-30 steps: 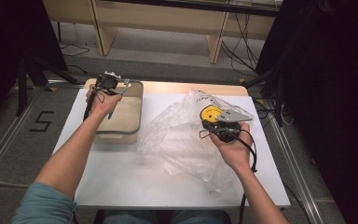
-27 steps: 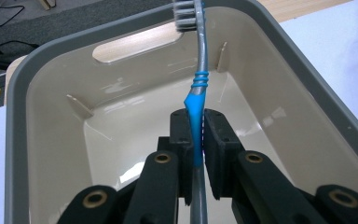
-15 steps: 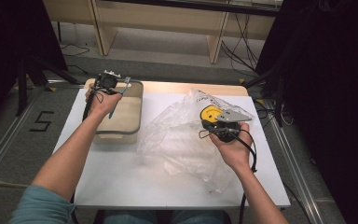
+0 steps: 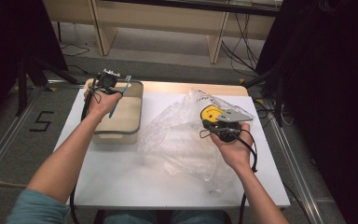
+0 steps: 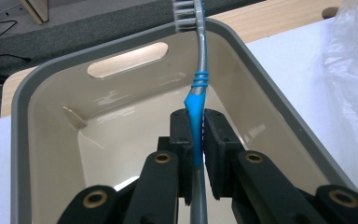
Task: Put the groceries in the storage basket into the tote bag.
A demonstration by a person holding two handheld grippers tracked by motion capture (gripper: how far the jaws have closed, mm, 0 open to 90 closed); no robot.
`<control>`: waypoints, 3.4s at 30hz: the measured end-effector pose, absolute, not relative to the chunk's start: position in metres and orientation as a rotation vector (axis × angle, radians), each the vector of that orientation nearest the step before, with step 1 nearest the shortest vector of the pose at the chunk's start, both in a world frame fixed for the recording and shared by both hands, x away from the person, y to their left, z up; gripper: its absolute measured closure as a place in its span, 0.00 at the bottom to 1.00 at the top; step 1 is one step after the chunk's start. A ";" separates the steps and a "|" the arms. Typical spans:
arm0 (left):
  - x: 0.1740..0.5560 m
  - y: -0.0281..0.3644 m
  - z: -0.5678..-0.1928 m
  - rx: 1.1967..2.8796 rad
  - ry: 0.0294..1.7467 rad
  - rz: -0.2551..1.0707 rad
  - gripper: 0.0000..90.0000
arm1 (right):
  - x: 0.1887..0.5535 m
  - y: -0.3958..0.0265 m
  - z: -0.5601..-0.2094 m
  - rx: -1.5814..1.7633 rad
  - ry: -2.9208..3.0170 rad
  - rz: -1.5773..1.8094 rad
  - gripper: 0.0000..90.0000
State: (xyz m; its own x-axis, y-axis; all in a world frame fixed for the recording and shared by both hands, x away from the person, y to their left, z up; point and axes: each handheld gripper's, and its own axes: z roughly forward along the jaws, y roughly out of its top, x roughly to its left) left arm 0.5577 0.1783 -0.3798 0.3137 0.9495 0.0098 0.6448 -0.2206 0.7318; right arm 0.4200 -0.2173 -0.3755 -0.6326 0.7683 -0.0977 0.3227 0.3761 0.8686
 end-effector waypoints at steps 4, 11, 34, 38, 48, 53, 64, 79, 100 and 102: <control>0.554 0.178 -0.376 1.955 1.390 0.610 0.91 | 0.420 -0.216 -0.376 0.939 2.147 1.193 1.00; 0.547 0.175 -0.371 1.954 1.360 0.608 0.91 | 0.420 -0.216 -0.376 0.937 2.148 1.188 1.00; 0.518 0.160 -0.358 1.945 1.240 0.592 0.91 | 0.420 -0.215 -0.377 0.939 2.151 1.185 1.00; 0.512 0.159 -0.356 1.945 1.225 0.584 0.91 | 0.420 -0.216 -0.377 0.940 2.148 1.187 1.00; 0.499 0.155 -0.355 1.956 1.173 0.591 0.91 | 0.420 -0.216 -0.376 0.940 2.151 1.184 1.00; 0.493 0.153 -0.353 1.965 1.145 0.581 0.91 | 0.420 -0.215 -0.377 0.939 2.149 1.187 1.00; 0.474 0.144 -0.349 1.966 1.083 0.558 0.91 | 0.420 -0.215 -0.377 0.940 2.148 1.186 1.00; 0.453 0.132 -0.352 1.982 1.017 0.535 0.91 | 0.420 -0.215 -0.377 0.942 2.152 1.184 1.00; 0.421 0.114 -0.364 1.995 0.930 0.490 0.91 | 0.420 -0.214 -0.378 0.945 2.157 1.173 1.00; 0.419 0.113 -0.365 1.997 0.925 0.485 0.91 | 0.420 -0.213 -0.379 0.944 2.158 1.171 1.00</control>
